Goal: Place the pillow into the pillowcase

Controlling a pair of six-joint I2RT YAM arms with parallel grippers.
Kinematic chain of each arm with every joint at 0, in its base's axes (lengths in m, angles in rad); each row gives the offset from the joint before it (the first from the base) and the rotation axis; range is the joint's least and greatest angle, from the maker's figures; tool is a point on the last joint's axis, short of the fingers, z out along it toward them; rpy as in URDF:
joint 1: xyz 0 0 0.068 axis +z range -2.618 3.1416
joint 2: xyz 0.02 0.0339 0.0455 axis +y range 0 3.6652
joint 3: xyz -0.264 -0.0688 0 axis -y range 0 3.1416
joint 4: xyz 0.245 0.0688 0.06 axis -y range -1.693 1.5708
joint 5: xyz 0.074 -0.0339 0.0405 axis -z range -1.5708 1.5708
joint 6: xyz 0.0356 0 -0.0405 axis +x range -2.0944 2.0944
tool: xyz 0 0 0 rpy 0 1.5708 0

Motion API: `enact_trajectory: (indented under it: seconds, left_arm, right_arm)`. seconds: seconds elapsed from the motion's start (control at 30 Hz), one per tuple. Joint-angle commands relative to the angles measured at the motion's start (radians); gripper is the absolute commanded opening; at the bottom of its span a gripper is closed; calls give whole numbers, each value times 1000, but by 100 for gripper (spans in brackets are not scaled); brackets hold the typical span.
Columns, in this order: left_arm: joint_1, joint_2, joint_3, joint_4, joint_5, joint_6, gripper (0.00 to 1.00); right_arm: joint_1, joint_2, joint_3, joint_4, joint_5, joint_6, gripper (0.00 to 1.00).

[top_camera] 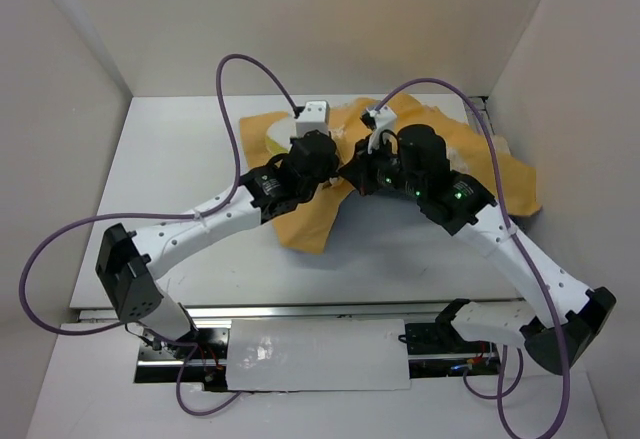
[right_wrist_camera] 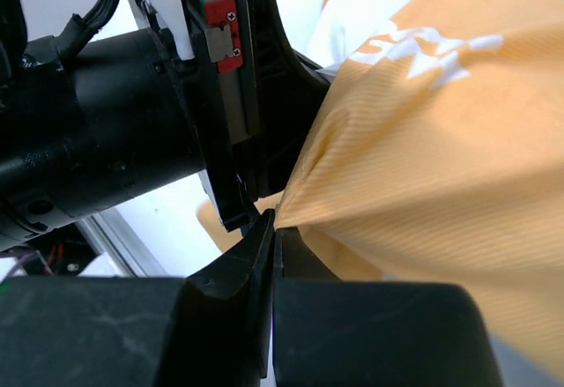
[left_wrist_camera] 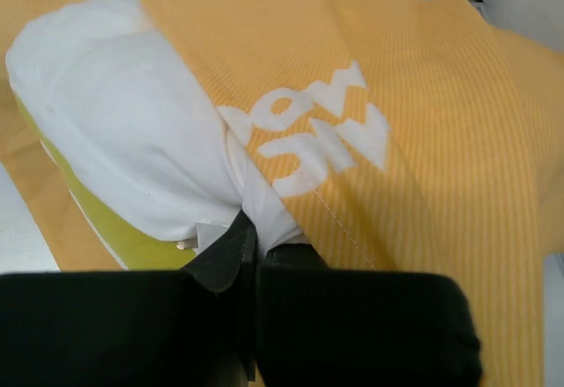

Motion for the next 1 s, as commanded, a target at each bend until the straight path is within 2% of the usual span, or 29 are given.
enact_trajectory:
  seconds: [0.0, 0.17, 0.3, 0.33, 0.37, 0.43, 0.47, 0.5, 0.57, 0.67, 0.7, 0.8, 0.9, 0.97]
  left_arm:
    - [60, 98, 26, 227, -109, -125, 0]
    - [60, 82, -161, 227, 56, -166, 0]
    - [60, 5, -315, 299, 164, -175, 0]
    - [50, -20, -327, 287, 178, -175, 1]
    - [50, -32, -336, 270, 191, -163, 9]
    - [50, -55, -347, 178, 201, -163, 18]
    - [50, -81, -362, 149, 201, -163, 27]
    - [50, -96, -373, 117, 201, -163, 46]
    - [50, -150, -396, 23, 219, -174, 63]
    - [50, -216, -438, -25, 234, -186, 82]
    - [63, -254, -459, -25, 253, -186, 100]
    - [107, -293, -468, -57, 303, -177, 100]
    - [167, -295, -455, -57, 337, -168, 100]
    - [226, -240, -427, -48, 372, -146, 100]
  right_arm:
    - [65, -111, 45, -19, -403, 41, 0]
    - [65, -131, -27, -47, -294, 78, 0]
    - [65, -122, -93, -13, -389, 69, 1]
    - [65, -105, -102, -38, -412, 56, 24]
    - [65, -94, -103, -53, -453, 32, 37]
    - [65, -74, -103, -91, -453, 21, 50]
    - [65, -74, -93, -113, -437, 21, 62]
    - [65, -74, -93, -113, -391, 12, 67]
    - [65, -84, -93, -102, -304, 12, 78]
    - [65, -68, -73, -90, -173, 12, 85]
    - [56, -56, -55, -81, -42, 31, 87]
    - [56, 37, -14, -81, 232, 75, 90]
    - [33, 192, 72, -90, 414, 85, 92]
    - [0, 331, 170, -99, 459, 85, 92]
